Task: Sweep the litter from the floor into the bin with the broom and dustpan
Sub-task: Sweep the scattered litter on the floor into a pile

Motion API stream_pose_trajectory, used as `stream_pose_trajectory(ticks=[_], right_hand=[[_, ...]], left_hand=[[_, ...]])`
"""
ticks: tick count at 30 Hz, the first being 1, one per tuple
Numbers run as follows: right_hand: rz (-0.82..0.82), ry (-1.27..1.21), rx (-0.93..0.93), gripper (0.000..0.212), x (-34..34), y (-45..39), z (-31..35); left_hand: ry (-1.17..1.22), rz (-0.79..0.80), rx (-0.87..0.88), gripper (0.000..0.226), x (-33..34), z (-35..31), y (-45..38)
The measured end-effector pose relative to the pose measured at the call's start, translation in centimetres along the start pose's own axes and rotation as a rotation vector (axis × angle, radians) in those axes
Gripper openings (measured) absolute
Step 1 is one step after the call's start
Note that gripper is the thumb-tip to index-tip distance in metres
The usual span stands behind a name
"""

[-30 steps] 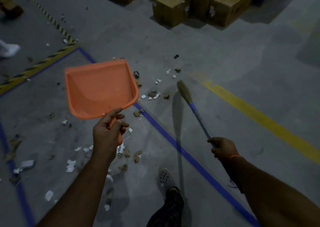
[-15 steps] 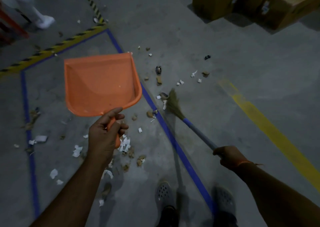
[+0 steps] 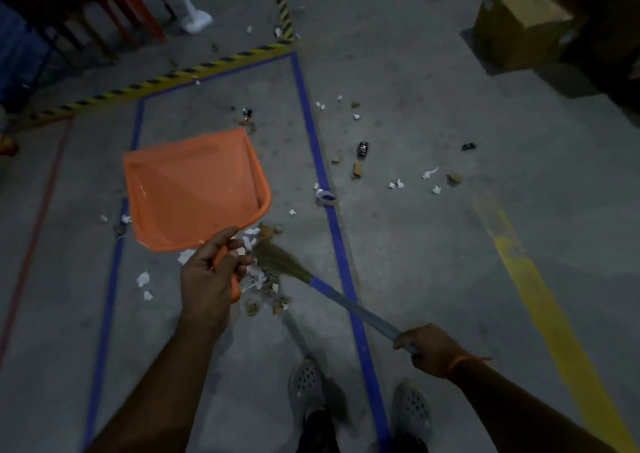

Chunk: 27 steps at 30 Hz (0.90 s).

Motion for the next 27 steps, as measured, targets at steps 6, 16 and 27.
stream_pose_trajectory(ticks=[6,16,27], right_hand=[[-0.157,-0.113,0.102,0.044,-0.7,3.2,-4.7],[0.048,-0.114,0.165,0.046,3.6,4.4,-1.0],[-0.306,-0.433,0.062,0.044,-4.2,1.8,0.5]], left_hand=[[0.037,-0.068,-0.035,0.035,-0.3,0.3,1.9],[0.038,-0.060,-0.054,0.035,0.3,0.5,1.2],[-0.018,0.014,-0.019,0.034,3.0,-0.8,-3.6]])
Point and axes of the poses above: each hand's wrist, its own y-axis away from the middle knuckle, its own x-axis out of the palm, z = x × y, the point moved 1 cm from there along -y, towards the middle knuckle, and after that the axes turned 14 degrees about z, right-handed, at the moved point
